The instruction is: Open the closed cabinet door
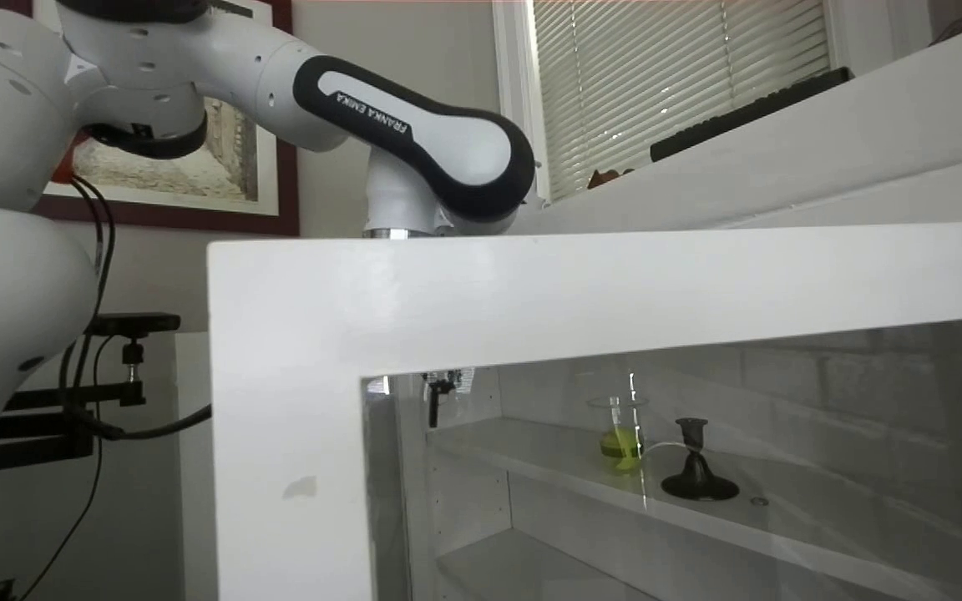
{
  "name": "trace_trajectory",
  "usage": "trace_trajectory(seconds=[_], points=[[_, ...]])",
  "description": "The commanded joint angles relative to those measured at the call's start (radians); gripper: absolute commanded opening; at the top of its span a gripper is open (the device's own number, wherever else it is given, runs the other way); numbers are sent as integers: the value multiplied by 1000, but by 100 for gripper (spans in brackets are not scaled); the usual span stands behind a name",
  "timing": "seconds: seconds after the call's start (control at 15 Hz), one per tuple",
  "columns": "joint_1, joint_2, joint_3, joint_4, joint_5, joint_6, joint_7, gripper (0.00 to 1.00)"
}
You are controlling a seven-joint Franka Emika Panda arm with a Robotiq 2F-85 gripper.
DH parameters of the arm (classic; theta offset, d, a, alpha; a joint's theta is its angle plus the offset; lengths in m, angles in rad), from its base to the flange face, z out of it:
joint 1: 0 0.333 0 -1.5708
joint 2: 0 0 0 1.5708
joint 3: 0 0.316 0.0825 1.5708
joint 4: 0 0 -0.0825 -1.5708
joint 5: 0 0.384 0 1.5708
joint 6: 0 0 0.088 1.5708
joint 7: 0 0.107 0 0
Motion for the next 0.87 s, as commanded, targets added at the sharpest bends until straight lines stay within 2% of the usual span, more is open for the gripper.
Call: trace_trajectory(seconds=[0.0,0.13,0.2,0.33,0.8], points=[[157,68,-197,-83,0,-7,12,100],[208,109,-269,-127,0,-17,38,100],[150,49,-200,-76,0,-20,11,100],[183,80,-247,-109,5,-19,9,100],[188,103,-252,-114,5,-19,16,100]])
